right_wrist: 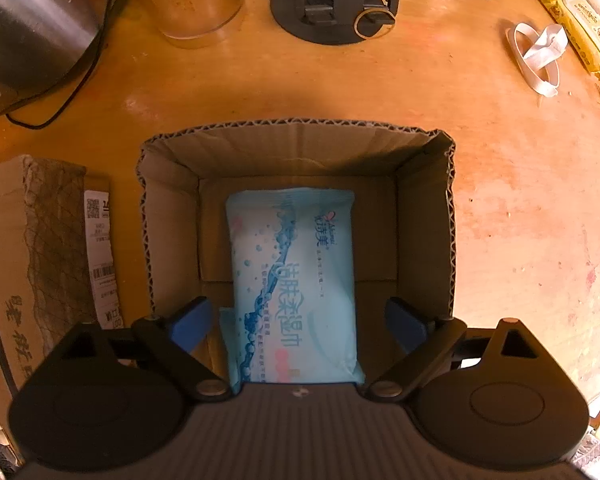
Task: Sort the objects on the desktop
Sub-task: 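Open the right gripper to release the packet into the box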
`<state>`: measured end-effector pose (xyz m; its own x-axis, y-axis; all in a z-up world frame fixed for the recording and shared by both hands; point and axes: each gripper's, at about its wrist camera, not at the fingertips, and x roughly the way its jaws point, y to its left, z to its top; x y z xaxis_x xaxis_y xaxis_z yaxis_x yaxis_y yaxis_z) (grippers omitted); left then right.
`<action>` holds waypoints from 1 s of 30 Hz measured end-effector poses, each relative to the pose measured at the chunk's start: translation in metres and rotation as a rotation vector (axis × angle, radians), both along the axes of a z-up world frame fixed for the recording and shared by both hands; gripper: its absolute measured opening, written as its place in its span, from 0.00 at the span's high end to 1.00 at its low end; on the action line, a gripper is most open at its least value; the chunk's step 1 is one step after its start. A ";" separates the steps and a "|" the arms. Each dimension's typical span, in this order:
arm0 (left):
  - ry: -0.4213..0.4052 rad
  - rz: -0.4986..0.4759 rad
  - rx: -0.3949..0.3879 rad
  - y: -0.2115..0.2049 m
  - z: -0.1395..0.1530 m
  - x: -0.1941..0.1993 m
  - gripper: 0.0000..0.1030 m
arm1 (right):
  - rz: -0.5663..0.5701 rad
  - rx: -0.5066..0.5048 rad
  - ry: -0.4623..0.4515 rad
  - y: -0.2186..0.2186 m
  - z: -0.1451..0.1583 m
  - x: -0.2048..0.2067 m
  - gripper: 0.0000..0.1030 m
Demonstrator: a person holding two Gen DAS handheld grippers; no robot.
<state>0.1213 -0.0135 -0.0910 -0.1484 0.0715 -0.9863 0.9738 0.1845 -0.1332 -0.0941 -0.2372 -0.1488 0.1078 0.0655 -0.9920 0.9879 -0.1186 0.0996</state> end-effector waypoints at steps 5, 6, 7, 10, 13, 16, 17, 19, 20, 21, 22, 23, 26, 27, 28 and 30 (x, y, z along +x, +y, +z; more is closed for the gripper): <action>0.000 0.004 -0.002 0.001 0.000 0.000 0.00 | 0.005 -0.005 -0.005 -0.005 -0.001 0.004 0.03; 0.000 0.004 -0.003 0.001 0.001 0.000 0.00 | 0.010 -0.012 0.002 -0.005 0.000 0.005 0.00; 0.001 0.004 -0.004 0.001 0.001 0.000 0.00 | 0.016 -0.019 0.009 -0.006 0.002 0.006 0.00; 0.003 0.004 -0.007 0.001 0.001 0.001 0.00 | 0.035 -0.026 0.012 -0.008 0.005 0.010 0.00; 0.005 0.003 -0.011 0.001 0.003 0.000 0.00 | 0.035 -0.030 0.009 -0.012 0.007 0.011 0.00; 0.005 0.002 -0.015 0.002 0.004 0.000 0.00 | 0.038 -0.037 0.003 -0.010 0.008 0.010 0.00; 0.005 0.002 -0.016 0.002 0.004 0.000 0.00 | 0.038 -0.039 0.000 -0.011 0.008 0.010 0.00; 0.004 0.001 -0.019 0.002 0.005 0.000 0.00 | 0.037 -0.040 -0.008 -0.011 0.010 0.008 0.00; 0.004 0.002 -0.020 0.002 0.006 0.000 0.00 | 0.038 -0.041 -0.012 -0.011 0.010 0.008 0.00; 0.003 0.002 -0.021 0.002 0.006 -0.001 0.00 | 0.038 -0.042 -0.014 -0.012 0.008 0.007 0.00; 0.003 0.001 -0.023 0.003 0.006 -0.001 0.00 | 0.038 -0.043 -0.016 -0.013 0.007 0.006 0.00; 0.002 0.000 -0.025 0.003 0.007 -0.001 0.00 | 0.038 -0.044 -0.018 -0.014 0.006 0.005 0.00; 0.000 -0.002 -0.028 0.003 0.007 -0.002 0.00 | 0.037 -0.049 -0.024 -0.011 0.012 0.005 0.00; 0.000 -0.003 -0.030 0.003 0.008 -0.003 0.00 | 0.037 -0.049 -0.025 -0.010 0.013 0.004 0.00; 0.000 -0.004 -0.031 0.003 0.008 -0.003 0.00 | 0.037 -0.049 -0.026 -0.009 0.014 0.003 0.00; -0.002 -0.008 -0.034 0.002 0.009 -0.004 0.00 | 0.037 -0.050 -0.028 -0.001 0.022 -0.002 0.00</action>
